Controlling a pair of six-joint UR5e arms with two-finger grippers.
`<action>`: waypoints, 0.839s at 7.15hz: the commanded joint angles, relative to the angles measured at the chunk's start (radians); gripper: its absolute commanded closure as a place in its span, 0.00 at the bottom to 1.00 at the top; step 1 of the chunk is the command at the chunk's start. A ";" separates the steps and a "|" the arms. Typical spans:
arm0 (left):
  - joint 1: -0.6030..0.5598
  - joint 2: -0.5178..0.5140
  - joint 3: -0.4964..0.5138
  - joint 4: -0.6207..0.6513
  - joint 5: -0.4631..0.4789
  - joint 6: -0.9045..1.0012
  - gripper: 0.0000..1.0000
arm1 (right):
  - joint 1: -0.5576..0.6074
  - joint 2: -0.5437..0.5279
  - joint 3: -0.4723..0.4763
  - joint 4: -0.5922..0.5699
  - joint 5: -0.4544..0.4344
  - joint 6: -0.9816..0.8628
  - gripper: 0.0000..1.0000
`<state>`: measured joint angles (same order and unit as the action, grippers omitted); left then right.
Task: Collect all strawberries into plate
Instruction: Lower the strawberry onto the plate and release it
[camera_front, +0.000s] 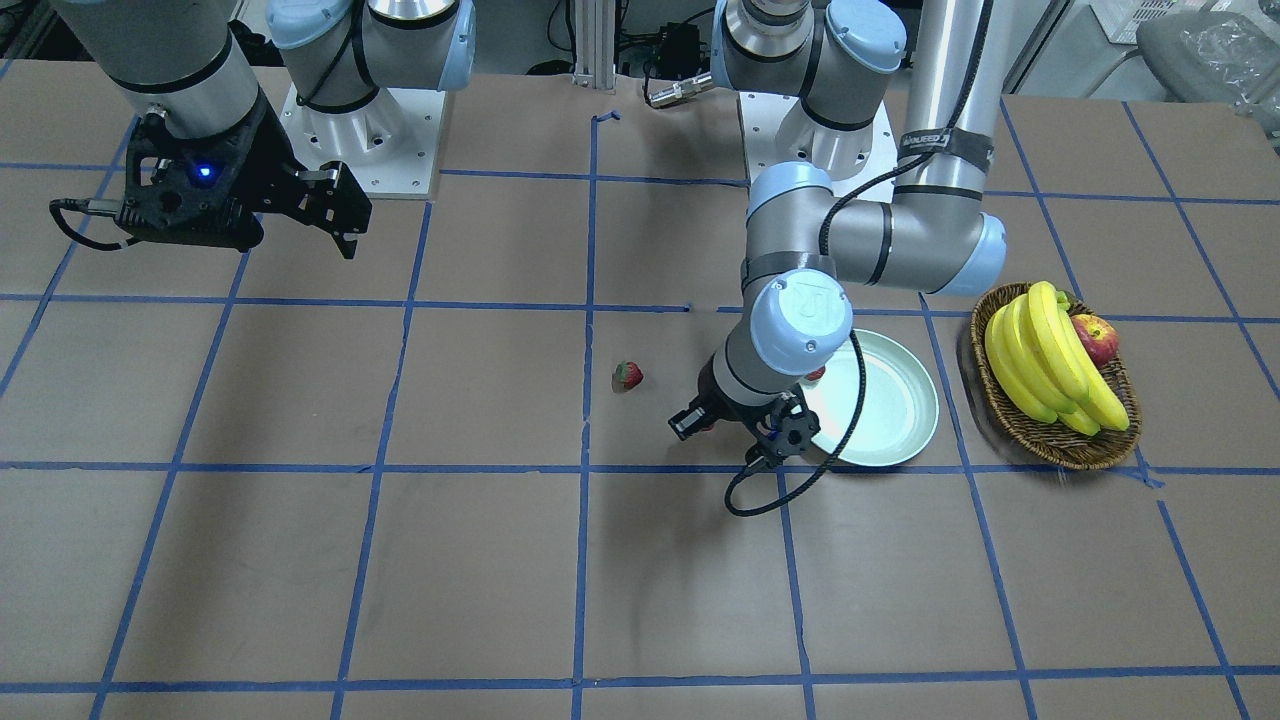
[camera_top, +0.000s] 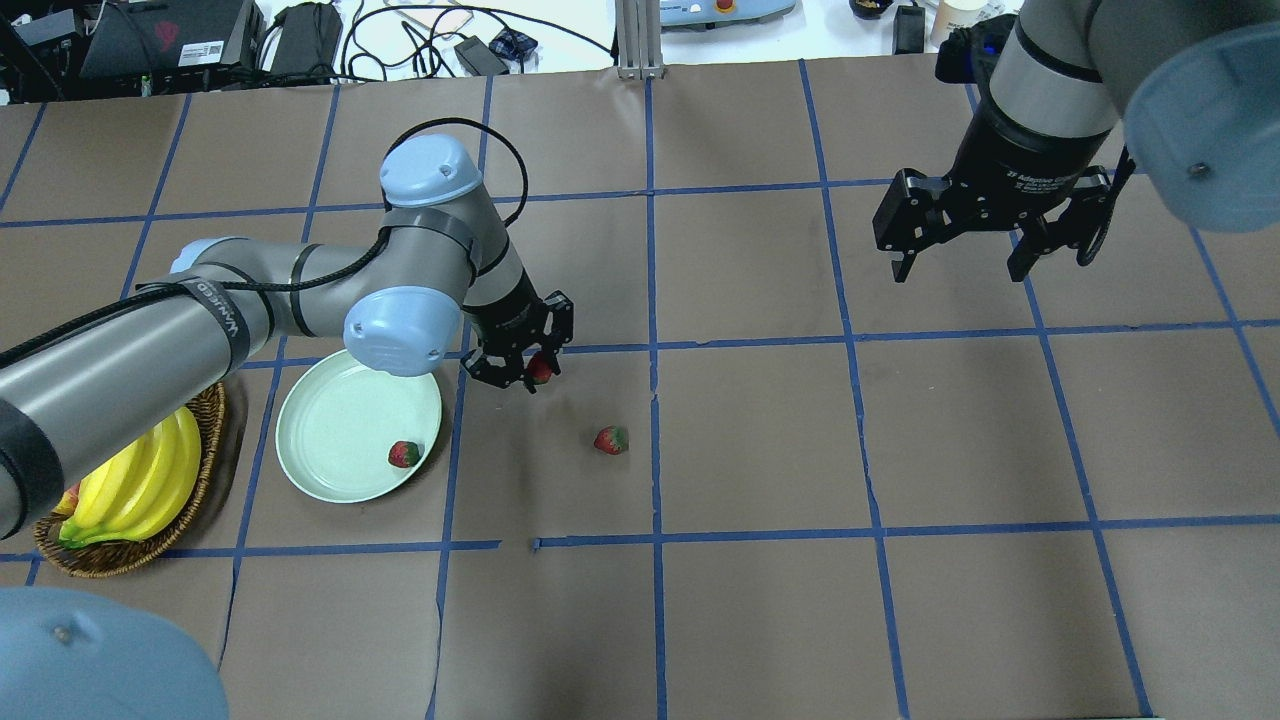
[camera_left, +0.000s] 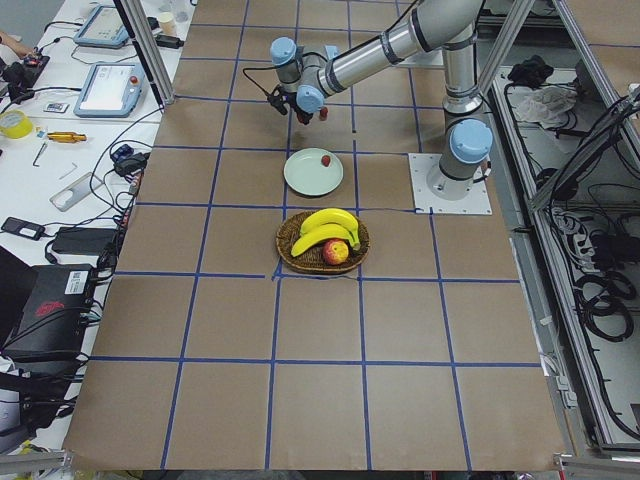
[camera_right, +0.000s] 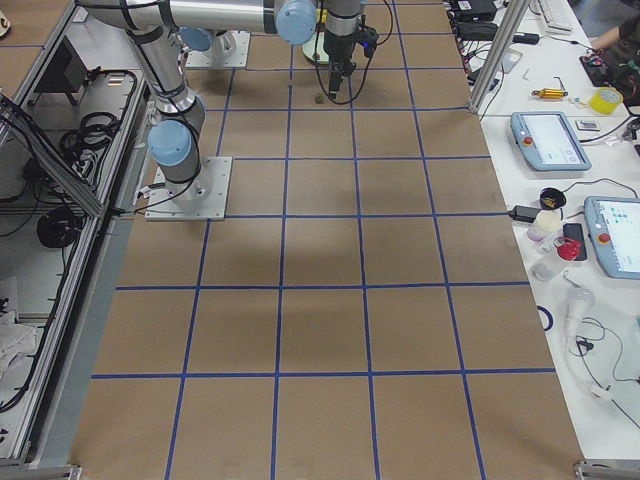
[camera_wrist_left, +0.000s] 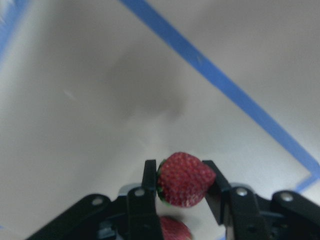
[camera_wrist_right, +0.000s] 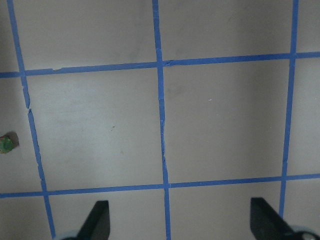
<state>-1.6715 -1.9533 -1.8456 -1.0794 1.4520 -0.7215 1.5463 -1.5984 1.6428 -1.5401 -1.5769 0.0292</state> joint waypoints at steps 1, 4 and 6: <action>0.112 0.054 -0.003 -0.091 0.125 0.215 0.84 | 0.000 0.000 0.000 0.000 0.000 0.000 0.00; 0.234 0.083 -0.085 -0.120 0.169 0.433 0.80 | 0.000 0.000 0.000 0.000 0.000 0.000 0.00; 0.231 0.086 -0.087 -0.119 0.166 0.416 0.00 | 0.000 0.000 0.000 0.000 0.000 0.000 0.00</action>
<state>-1.4414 -1.8693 -1.9275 -1.1995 1.6192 -0.2983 1.5462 -1.5984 1.6429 -1.5401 -1.5769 0.0292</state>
